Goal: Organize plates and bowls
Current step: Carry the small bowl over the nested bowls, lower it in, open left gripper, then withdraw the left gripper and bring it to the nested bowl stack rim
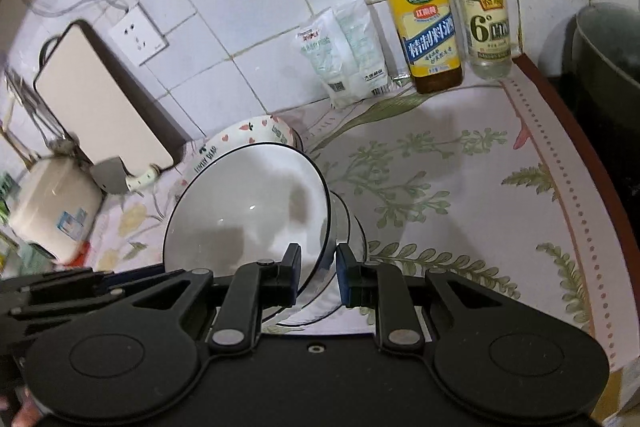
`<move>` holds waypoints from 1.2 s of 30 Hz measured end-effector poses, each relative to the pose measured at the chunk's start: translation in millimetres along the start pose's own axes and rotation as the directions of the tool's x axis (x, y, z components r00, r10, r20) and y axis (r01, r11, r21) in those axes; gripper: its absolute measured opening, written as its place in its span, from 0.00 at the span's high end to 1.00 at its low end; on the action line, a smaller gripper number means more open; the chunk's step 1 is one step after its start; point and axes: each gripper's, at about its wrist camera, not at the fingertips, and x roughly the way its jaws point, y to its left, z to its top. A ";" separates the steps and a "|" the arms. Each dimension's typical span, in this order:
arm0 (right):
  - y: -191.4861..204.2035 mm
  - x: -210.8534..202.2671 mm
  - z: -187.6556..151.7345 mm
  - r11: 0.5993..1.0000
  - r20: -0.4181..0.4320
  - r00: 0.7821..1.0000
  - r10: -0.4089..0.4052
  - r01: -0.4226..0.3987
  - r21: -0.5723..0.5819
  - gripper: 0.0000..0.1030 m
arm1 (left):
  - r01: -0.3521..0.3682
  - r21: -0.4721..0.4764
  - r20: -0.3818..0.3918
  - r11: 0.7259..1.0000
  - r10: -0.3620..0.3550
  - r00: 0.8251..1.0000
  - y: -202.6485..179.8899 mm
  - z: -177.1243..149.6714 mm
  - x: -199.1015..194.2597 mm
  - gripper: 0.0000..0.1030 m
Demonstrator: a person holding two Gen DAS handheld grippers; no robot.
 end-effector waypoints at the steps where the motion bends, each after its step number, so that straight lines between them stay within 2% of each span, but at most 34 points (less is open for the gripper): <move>1: 1.7 1.1 -1.4 1.000 0.008 1.000 -0.011 0.011 -0.019 0.77 | 0.004 -0.009 0.000 1.000 -0.004 1.000 2.1 -1.7 2.9 0.79; 4: 9.5 6.5 -5.6 0.994 0.045 0.998 -0.046 0.050 -0.096 0.77 | 0.003 -0.024 0.012 1.000 -0.003 1.000 6.5 -8.2 12.0 0.79; 10: 14.2 24.5 -11.1 0.980 0.078 0.993 -0.089 0.102 -0.171 0.77 | 0.027 -0.081 0.011 0.996 -0.026 1.000 22.9 -17.4 31.5 0.79; 13: 23.3 34.4 -18.3 0.953 0.113 0.983 -0.143 0.167 -0.252 0.77 | 0.030 -0.099 0.014 0.995 -0.029 0.999 28.8 -21.4 41.2 0.79; 16: 25.2 39.4 -23.1 0.937 0.148 0.975 -0.166 0.203 -0.283 0.77 | 0.038 -0.107 0.047 0.994 -0.033 0.998 31.9 -24.1 41.0 0.79; 21: 21.1 37.2 -23.7 0.943 0.154 0.979 -0.137 0.176 -0.282 0.78 | 0.001 -0.070 0.077 0.998 0.004 0.997 25.5 -29.6 36.2 0.78; 24: 16.6 32.6 -26.9 0.953 0.162 0.982 -0.101 0.142 -0.266 0.77 | -0.040 -0.044 0.119 0.998 0.045 0.992 19.8 -34.9 28.5 0.73; 26: 14.5 25.6 -29.7 0.956 0.182 0.980 -0.082 0.129 -0.262 0.77 | -0.071 -0.029 0.140 0.997 0.074 0.987 17.2 -37.9 21.9 0.63; 29: 16.0 10.5 -36.0 0.956 0.202 0.978 -0.055 0.110 -0.272 0.77 | -0.067 -0.019 0.151 0.998 0.069 0.986 15.9 -43.2 9.0 0.60; 32: 24.6 -2.8 -45.0 0.929 0.189 0.980 -0.055 0.119 -0.350 0.77 | -0.069 0.016 0.158 0.997 0.066 0.985 13.2 -51.7 -4.5 0.60; 36: 34.3 -24.8 -62.1 0.907 0.217 0.976 -0.030 0.118 -0.404 0.76 | -0.084 0.053 0.169 0.995 0.074 0.983 10.4 -65.0 -22.5 0.60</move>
